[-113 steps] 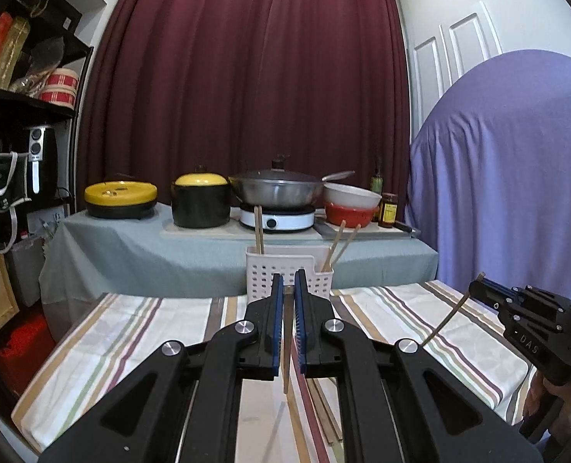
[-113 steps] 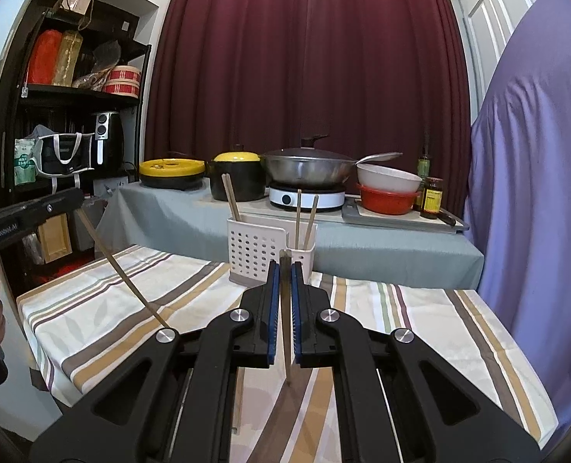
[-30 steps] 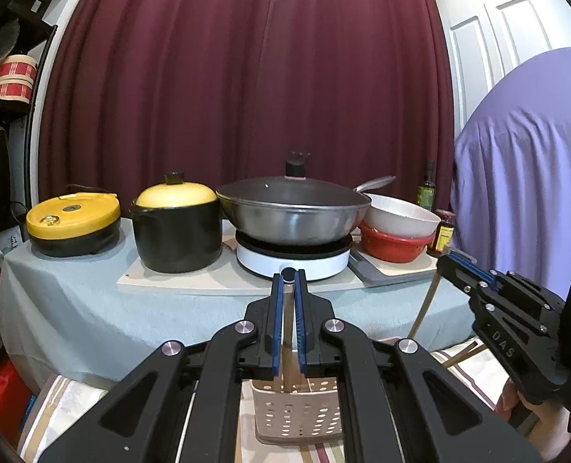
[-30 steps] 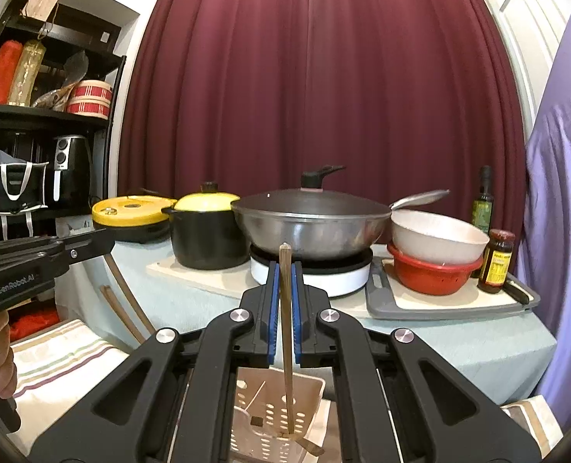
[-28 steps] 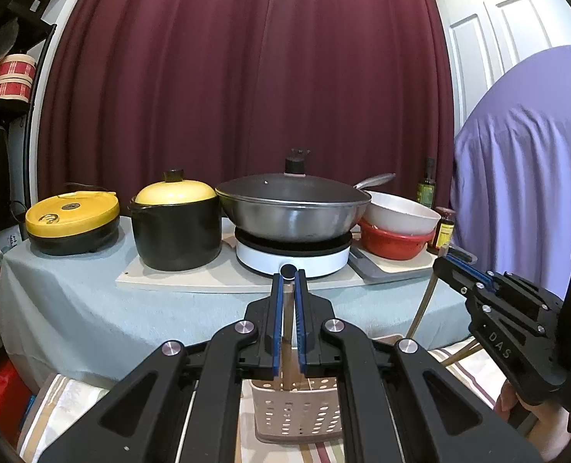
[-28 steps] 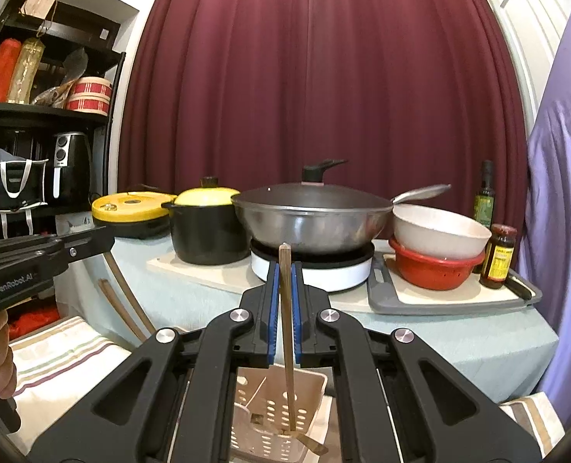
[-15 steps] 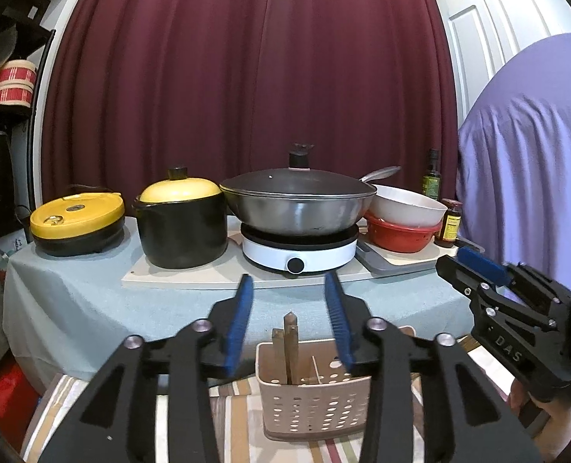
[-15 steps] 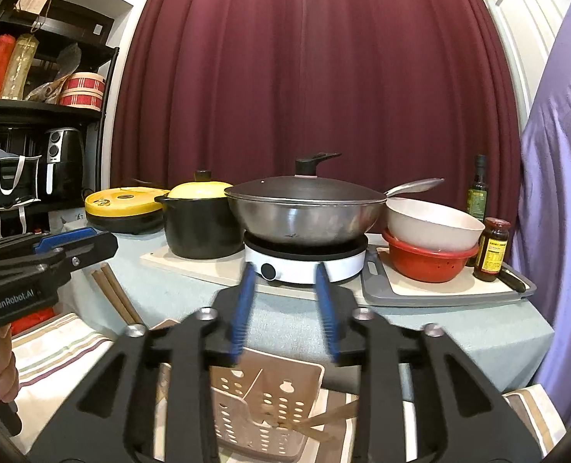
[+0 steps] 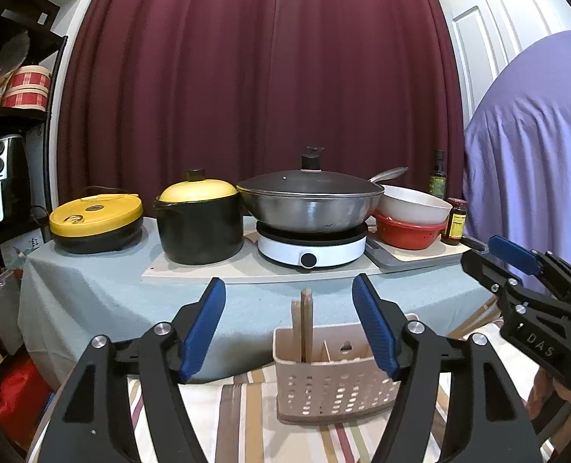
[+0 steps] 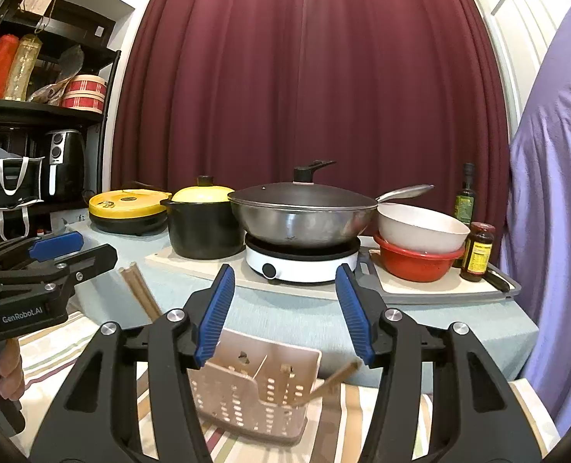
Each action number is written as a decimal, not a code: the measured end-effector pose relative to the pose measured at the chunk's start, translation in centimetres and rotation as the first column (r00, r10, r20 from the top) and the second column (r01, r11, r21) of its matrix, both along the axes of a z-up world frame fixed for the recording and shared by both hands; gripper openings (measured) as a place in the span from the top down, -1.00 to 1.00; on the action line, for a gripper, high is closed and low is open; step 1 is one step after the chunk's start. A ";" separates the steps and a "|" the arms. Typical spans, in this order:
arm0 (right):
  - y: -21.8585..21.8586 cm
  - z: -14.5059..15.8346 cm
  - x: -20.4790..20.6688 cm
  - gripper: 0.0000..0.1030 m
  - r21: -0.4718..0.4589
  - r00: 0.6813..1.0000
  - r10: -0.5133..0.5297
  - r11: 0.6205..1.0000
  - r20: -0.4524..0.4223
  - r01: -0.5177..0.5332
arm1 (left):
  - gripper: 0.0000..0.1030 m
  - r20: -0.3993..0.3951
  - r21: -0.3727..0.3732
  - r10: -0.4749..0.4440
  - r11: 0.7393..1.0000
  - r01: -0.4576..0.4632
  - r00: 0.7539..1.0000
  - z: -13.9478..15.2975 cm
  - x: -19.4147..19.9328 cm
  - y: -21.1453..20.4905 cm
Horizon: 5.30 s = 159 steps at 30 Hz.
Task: Organize utensils
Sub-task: 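Move both open tools back down to the remaining chopsticks, then close the right tool on a chopstick while the left tool grips another chopstick, then lift and carry the left tool's chopstick over the holder while the right tool carries its own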
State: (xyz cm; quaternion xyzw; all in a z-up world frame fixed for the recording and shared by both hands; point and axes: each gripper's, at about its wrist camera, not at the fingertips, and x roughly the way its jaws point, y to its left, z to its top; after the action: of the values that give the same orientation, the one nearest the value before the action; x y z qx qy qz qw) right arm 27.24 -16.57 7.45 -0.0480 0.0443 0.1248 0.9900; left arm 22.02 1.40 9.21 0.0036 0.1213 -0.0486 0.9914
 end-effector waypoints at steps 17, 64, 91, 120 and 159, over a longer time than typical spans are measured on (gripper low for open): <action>-1.9 -5.8 -8.9 -0.04 -0.008 0.991 0.002 1.000 -0.135 -0.003 | -0.43 -0.114 0.013 0.056 0.998 -0.055 0.992 -5.2 -7.4 0.2; -1.8 -21.0 -21.6 0.51 -0.073 0.885 0.081 0.989 -0.459 -0.129 | -0.43 -0.392 0.055 -0.022 0.997 0.048 0.920 -18.5 -19.2 -4.1; -3.3 -21.2 -21.4 0.87 -0.061 0.891 0.043 0.995 -0.452 -0.079 | -0.19 -0.428 0.046 -0.062 0.995 0.090 0.902 -19.4 -18.9 -5.6; -3.8 -20.8 -21.6 0.87 -0.043 0.898 0.043 0.997 -0.438 -0.069 | 0.41 -0.424 0.049 -0.054 0.995 0.083 0.904 -19.7 -19.0 -6.1; -4.4 -15.9 -23.1 0.87 -0.039 0.953 0.019 0.999 -0.302 -0.032 | 0.87 -0.215 0.018 -0.075 0.997 0.081 0.974 -13.3 -20.8 -4.6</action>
State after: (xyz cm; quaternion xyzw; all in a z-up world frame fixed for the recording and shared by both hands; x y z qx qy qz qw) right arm 4.09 -20.92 -8.50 -0.0505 0.1971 0.1425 0.9687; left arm 1.21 -3.18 -4.11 0.0161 0.2275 -0.0860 0.9698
